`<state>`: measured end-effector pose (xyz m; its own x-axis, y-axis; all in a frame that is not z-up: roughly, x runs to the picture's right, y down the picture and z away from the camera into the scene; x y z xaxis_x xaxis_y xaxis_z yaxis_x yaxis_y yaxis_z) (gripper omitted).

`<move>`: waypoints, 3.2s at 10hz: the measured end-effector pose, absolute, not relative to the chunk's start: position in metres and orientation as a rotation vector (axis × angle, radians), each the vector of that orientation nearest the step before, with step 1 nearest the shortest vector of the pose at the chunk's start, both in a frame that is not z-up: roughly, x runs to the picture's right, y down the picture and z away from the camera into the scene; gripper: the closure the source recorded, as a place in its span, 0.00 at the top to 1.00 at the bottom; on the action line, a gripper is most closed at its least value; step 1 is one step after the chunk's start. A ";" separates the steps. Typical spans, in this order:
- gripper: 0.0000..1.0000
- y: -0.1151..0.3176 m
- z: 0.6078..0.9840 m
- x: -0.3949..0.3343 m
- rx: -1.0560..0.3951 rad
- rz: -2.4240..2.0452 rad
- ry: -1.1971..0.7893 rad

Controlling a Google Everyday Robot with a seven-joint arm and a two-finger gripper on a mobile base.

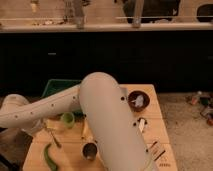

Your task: Place fork in tray

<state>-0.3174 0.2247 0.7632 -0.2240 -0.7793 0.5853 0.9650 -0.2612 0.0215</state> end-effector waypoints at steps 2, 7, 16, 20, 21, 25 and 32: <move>0.80 0.231 0.775 -0.319 -0.565 -1.772 -0.480; 0.80 0.240 0.793 -0.328 -0.570 -1.782 -0.523; 0.80 0.250 0.816 -0.321 -0.534 -1.713 -0.602; 0.80 0.260 0.826 -0.315 -0.546 -1.716 -0.614; 0.80 0.260 0.827 -0.314 -0.545 -1.718 -0.621; 0.80 0.263 0.828 -0.316 -0.542 -1.721 -0.636; 0.61 0.262 0.825 -0.315 -0.458 -1.651 -0.748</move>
